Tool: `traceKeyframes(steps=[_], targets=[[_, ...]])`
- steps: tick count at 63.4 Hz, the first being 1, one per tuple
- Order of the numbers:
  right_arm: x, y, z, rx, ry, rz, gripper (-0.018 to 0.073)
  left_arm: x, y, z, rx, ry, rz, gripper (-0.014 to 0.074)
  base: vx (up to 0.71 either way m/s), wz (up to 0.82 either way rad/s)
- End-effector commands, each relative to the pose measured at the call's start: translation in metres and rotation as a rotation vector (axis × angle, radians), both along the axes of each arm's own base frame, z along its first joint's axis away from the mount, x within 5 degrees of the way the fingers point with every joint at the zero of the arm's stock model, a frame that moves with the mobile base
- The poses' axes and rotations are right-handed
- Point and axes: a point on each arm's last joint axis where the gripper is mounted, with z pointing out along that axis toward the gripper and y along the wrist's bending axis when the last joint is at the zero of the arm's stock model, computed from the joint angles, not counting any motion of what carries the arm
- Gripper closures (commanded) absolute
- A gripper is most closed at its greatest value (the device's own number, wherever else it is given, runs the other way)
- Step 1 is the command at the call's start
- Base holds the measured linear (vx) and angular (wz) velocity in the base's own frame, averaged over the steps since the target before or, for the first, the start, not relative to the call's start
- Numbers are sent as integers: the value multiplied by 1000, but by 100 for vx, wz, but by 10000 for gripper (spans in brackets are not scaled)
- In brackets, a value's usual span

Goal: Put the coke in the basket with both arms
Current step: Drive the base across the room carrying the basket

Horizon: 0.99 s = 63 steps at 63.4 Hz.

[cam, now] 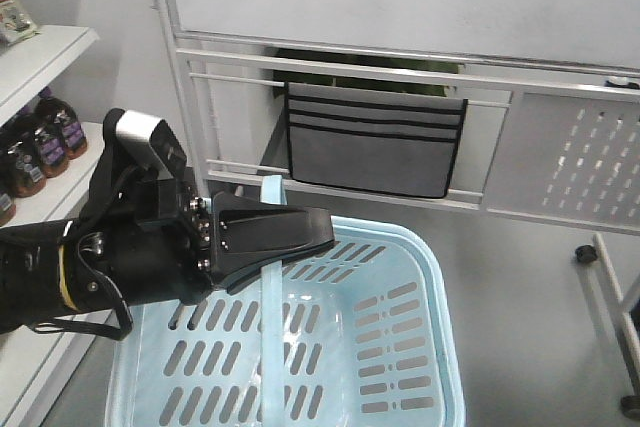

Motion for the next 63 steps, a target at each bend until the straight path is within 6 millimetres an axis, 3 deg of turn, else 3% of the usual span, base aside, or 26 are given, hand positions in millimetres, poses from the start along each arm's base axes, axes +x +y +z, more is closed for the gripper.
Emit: traceKeyframes(steps=[1, 63], targets=[[-1, 0, 2, -12, -67, 2, 564, -16, 3, 32, -212, -74, -139, 604, 13, 40], [-1, 0, 2, -12, -68, 2, 564, -16, 3, 32, -212, -74, -139, 604, 12, 48]])
